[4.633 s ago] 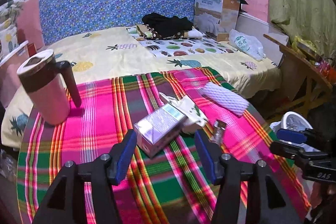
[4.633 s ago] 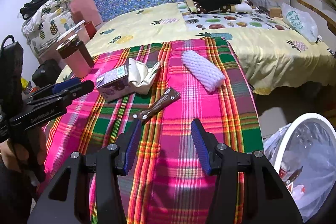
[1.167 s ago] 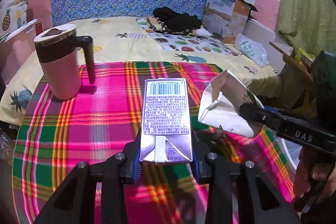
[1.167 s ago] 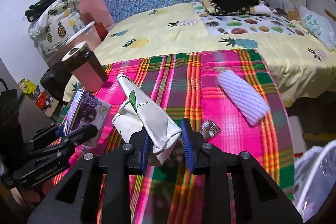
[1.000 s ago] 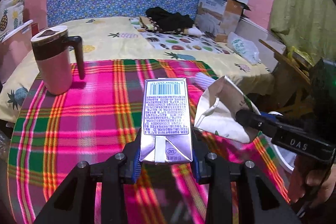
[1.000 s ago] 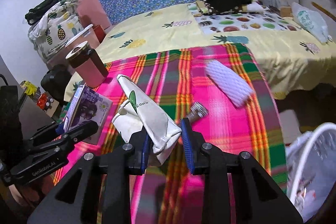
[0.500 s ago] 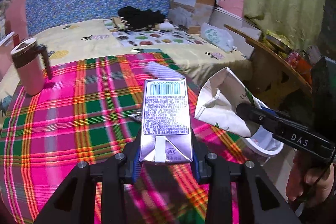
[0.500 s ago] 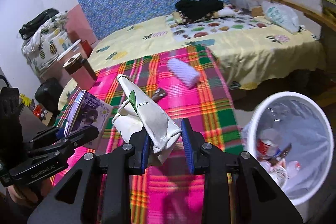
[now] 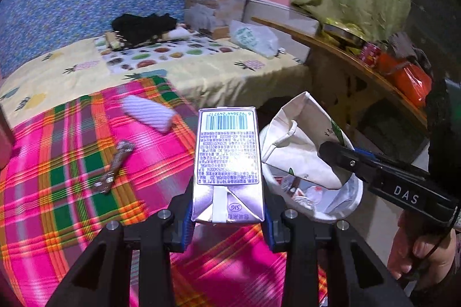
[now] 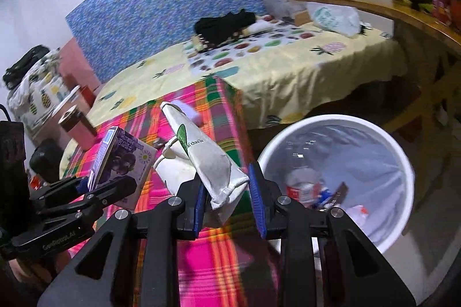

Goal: Collect trash
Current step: 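Carry the carton and bag over the bin and open the left gripper to drop the carton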

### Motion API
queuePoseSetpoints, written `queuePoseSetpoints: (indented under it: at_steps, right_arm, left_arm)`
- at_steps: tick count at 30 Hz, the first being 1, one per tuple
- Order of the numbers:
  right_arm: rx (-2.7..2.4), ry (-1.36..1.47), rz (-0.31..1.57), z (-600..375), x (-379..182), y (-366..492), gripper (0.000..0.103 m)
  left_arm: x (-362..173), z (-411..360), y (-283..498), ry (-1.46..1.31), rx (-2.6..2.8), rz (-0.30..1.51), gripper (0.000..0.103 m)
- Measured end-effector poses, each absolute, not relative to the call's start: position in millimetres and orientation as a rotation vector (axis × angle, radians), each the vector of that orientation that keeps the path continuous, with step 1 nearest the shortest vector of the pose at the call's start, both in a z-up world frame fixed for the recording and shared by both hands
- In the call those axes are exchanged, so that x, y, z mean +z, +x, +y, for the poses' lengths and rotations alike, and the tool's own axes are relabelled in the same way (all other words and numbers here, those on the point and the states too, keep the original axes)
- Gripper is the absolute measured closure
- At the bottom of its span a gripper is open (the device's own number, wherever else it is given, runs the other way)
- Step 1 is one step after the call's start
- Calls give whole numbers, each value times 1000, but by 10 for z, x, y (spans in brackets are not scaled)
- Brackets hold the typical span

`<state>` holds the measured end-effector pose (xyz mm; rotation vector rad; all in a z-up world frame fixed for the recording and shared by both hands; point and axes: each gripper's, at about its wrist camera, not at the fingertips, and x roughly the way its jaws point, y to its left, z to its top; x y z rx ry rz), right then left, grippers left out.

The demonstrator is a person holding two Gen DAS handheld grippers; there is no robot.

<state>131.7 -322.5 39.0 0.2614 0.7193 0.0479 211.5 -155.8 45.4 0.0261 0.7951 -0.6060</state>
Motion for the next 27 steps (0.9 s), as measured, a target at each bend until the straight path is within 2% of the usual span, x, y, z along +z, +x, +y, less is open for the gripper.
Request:
queuePoseSetpoints:
  at_steps: [27]
  right_arm:
    - [-209, 346, 810, -4157, 0, 1133, 73]
  left_arm:
    - [-113, -2967, 2436, 121, -810, 907, 65]
